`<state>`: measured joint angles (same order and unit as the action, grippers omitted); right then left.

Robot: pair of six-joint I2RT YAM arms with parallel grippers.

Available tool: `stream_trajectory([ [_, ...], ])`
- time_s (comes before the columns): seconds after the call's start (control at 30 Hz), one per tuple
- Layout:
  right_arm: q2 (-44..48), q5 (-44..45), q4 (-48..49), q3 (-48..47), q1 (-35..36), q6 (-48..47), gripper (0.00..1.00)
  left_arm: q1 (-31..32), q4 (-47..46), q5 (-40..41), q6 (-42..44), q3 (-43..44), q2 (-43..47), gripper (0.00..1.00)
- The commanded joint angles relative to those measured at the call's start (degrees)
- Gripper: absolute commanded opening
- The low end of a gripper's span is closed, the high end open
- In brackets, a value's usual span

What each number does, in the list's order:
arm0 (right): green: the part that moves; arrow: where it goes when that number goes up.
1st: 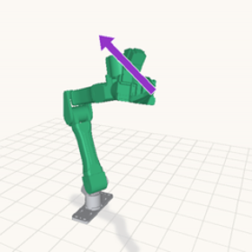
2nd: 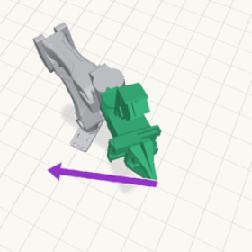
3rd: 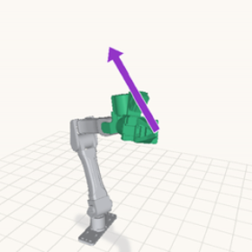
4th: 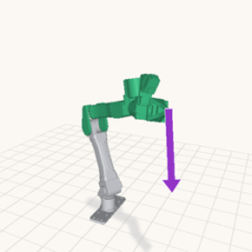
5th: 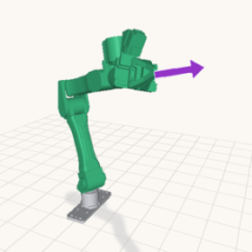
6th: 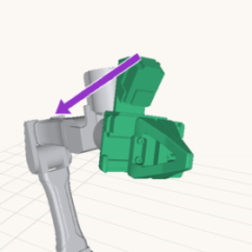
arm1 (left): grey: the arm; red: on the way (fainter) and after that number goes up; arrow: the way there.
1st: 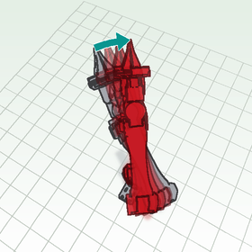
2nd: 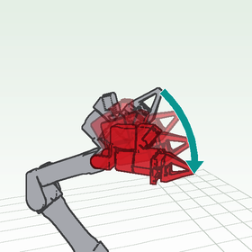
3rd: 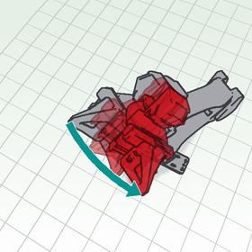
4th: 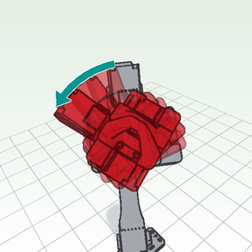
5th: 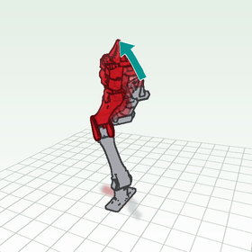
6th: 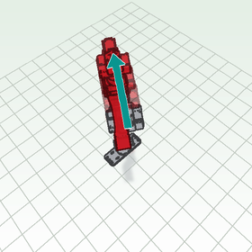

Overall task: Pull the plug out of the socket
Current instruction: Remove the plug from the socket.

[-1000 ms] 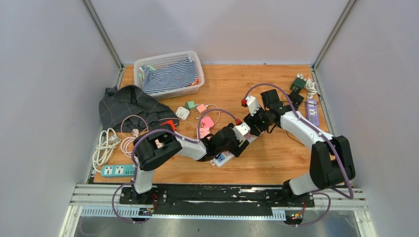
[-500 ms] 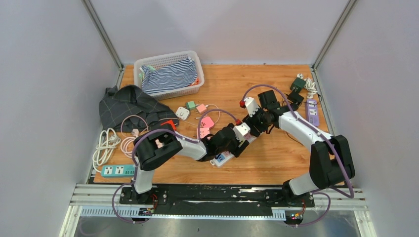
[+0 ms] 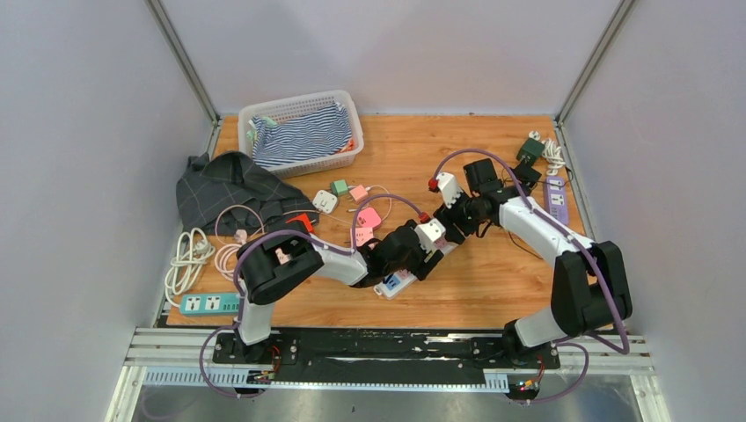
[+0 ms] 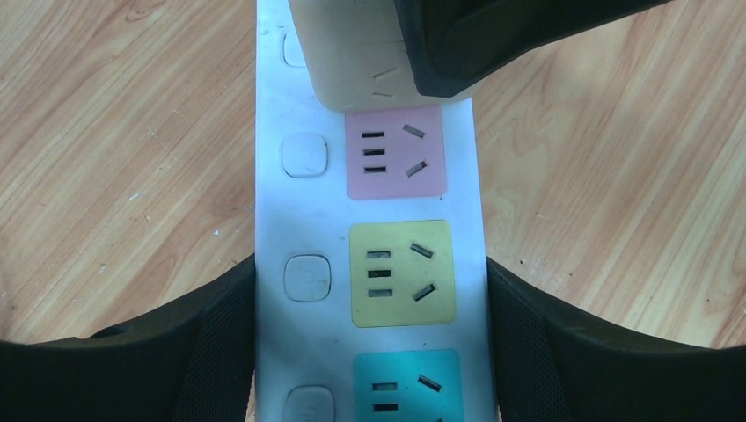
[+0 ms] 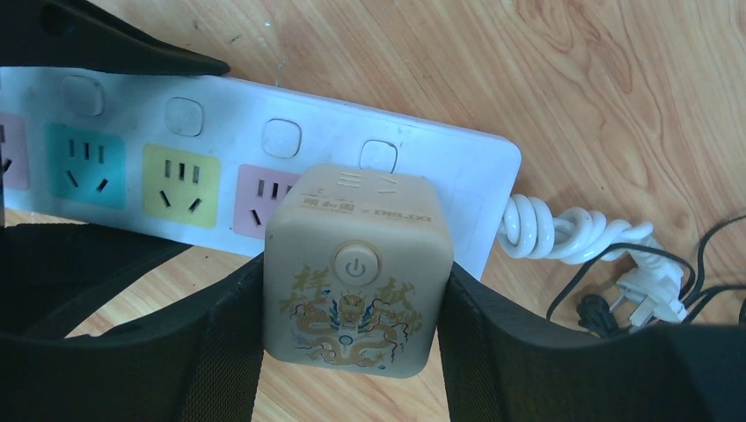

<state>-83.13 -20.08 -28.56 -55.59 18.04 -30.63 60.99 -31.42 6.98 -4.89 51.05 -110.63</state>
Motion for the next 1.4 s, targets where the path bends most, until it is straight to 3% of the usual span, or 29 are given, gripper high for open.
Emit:
stream_trajectory([
  [0.0, 1.2, 8.0, 1.8, 0.5, -0.6, 2.4, 0.0, -0.1, 1.8, -1.6, 2.2, -0.3, -1.9, 0.0],
  [0.13, 3.6, 8.6, 2.1, 1.3, -2.3, 2.4, 0.0, -0.1, 1.8, -1.6, 2.2, -0.3, -1.9, 0.0],
  [0.33, 3.2, -14.1, -4.2, 0.8, 1.5, -3.7, 0.0, -0.1, 1.8, -1.5, 2.3, -0.5, -1.4, 0.0],
  [0.43, 3.1, -20.0, -7.4, -0.2, 5.1, -6.5, 0.0, -0.1, 1.7, -1.0, 2.4, -1.1, -0.2, 0.0],
  [0.5, 3.1, -16.0, -6.3, -0.2, 5.4, -5.1, 0.0, -0.1, 1.7, -0.8, 2.6, -1.2, 0.1, 0.0],
  [0.57, 2.6, -5.8, -3.3, 0.1, 4.2, -1.5, 0.0, -0.1, 1.7, -0.5, 2.9, -1.2, 0.2, 0.0],
  [0.67, 1.7, 4.4, -0.2, 0.5, -1.2, 1.8, 0.0, -0.2, 1.6, 0.1, 3.4, -1.0, 0.0, 0.0],
  [0.77, 2.3, 4.1, -0.1, 1.2, -4.1, 2.0, 0.0, -0.1, 1.6, -0.4, 3.8, -1.1, 0.1, 0.0],
  [0.83, 2.9, -1.6, -0.2, 2.0, -3.7, 1.4, 0.0, -0.1, 1.6, -0.7, 3.8, -1.3, 0.3, 0.0],
  [1.03, 3.7, -9.1, -1.2, 1.7, 5.7, 0.5, 0.0, -0.2, 1.5, -1.1, 3.1, -2.0, 0.3, 0.0],
  [1.1, 4.3, -8.1, -0.6, 1.5, 6.7, 1.7, 0.0, -0.2, 1.2, -0.5, 2.6, -2.4, 0.4, 0.0],
  [1.17, 4.4, -1.5, 0.2, 1.3, 6.6, 3.1, 0.0, -0.2, 0.4, 0.6, 2.2, -2.9, 0.5, 0.0],
  [1.27, 4.4, 6.0, 0.3, 0.8, 2.2, 3.5, 0.0, -0.6, -1.2, 0.6, 1.5, -4.1, 1.1, 0.0],
  [1.37, 5.8, 7.3, 0.2, 1.7, -2.3, 2.5, 0.0, -0.8, -4.6, 0.5, 0.8, -6.0, 1.5, 0.0],
])
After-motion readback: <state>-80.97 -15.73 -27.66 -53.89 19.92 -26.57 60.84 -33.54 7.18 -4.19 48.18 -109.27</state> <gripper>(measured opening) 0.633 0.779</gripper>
